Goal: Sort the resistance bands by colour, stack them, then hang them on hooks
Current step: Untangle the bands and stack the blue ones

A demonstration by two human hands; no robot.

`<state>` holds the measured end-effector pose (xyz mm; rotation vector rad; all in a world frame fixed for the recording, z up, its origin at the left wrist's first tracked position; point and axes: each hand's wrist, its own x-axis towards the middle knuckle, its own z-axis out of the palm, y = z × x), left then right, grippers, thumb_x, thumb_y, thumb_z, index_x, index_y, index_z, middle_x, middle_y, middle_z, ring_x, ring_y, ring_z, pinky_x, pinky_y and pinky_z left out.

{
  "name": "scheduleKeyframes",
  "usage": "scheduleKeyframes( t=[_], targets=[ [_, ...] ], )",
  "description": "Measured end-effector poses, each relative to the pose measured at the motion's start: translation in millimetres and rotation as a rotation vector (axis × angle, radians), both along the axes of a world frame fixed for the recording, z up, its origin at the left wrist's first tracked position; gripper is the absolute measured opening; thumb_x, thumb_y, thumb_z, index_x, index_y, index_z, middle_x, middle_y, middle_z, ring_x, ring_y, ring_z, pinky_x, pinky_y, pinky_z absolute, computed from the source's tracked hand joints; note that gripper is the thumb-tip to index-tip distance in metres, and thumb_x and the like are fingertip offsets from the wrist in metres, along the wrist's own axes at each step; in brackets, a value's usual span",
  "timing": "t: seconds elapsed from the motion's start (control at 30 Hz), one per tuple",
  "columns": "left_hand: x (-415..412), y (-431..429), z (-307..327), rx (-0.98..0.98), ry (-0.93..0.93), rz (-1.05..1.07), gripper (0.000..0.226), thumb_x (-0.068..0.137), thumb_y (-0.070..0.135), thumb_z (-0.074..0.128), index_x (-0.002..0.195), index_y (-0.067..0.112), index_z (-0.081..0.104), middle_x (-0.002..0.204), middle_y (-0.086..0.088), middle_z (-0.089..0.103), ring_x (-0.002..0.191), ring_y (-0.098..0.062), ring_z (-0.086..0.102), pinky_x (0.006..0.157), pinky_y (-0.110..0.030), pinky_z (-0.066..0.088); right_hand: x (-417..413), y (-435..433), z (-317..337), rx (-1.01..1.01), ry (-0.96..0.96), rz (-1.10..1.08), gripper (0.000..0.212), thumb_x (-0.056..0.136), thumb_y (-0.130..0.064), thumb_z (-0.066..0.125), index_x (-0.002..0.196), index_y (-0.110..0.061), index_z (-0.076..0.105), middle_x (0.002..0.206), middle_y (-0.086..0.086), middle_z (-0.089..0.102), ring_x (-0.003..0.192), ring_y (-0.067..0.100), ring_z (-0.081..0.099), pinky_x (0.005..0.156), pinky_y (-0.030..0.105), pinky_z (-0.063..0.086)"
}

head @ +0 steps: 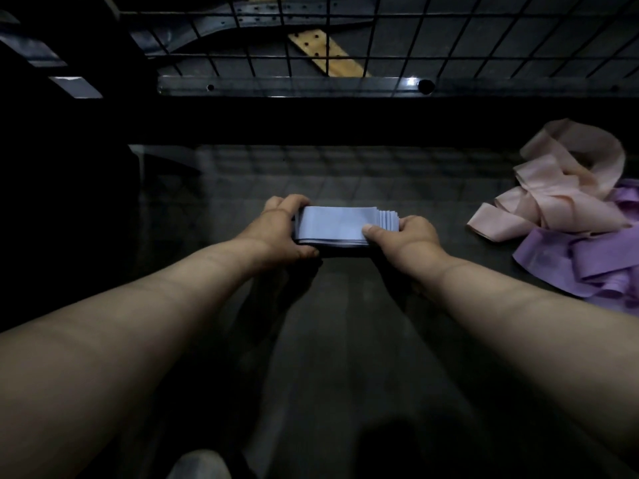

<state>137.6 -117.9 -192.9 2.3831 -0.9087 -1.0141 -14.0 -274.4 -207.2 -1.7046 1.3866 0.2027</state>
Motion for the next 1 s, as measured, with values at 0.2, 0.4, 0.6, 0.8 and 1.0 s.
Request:
scheduleKeyframes(
  t=[0.2,0.4,0.6,0.8,1.0],
  targets=[
    [10.2,0.6,9.6,-0.014,0.267,-0.018,0.063,0.072,0.018,0.086,0.121,0.033,0.049,0.113,-0.001,0.057,0.086,-0.014,0.066,0.07,-0.03,0.06,0.5,-5.9,-3.8,-0.026,0.04,0.083,0.06,0.079,-0.053,0.071,0.117,-0.007,0.065,0.113,0.013,0.066,0.101,0.03,0.065,0.083,0.032,0.052],
    [18.0,-8.9,12.4,0.01,0.294,-0.055,0.018,0.092,0.021,0.066,0.101,0.026,0.051,0.083,-0.001,0.062,0.064,-0.014,0.059,0.067,-0.039,0.057,-5.4,-1.4,-0.1,-0.055,0.005,0.157,0.064,0.086,-0.049,0.068,0.131,-0.006,0.052,0.133,0.016,0.052,0.118,0.033,0.055,0.101,0.037,0.045],
    [21.1,3.2,13.8,0.034,-0.051,-0.521,0.033,0.085,0.035,0.071,0.113,0.027,0.054,0.111,0.002,0.045,0.085,-0.015,0.055,0.082,-0.025,0.045,-23.6,13.8,-1.0,-0.133,-0.121,0.236,0.06,0.088,-0.041,0.069,0.131,-0.009,0.043,0.135,0.01,0.039,0.128,0.028,0.041,0.108,0.031,0.032],
    [0.1,26.6,11.9,-0.001,-0.211,-0.583,0.034,0.086,0.051,0.061,0.113,0.042,0.042,0.124,0.007,0.038,0.087,-0.024,0.059,0.076,-0.04,0.052,-51.1,12.5,-12.4,-0.269,-0.301,0.394,0.052,0.082,-0.031,0.077,0.122,-0.011,0.051,0.126,0.005,0.048,0.122,0.024,0.047,0.108,0.04,0.038],
    [-9.8,29.1,12.5,0.066,-0.4,-0.646,0.039,0.089,0.046,0.056,0.124,0.044,0.04,0.129,0.005,0.038,0.093,-0.023,0.055,0.072,-0.034,0.048,-62.6,4.5,-18.0,-0.4,-0.399,0.523,0.046,0.071,-0.029,0.083,0.106,-0.016,0.055,0.137,0.006,0.047,0.129,0.024,0.045,0.108,0.049,0.037]
  ],
)
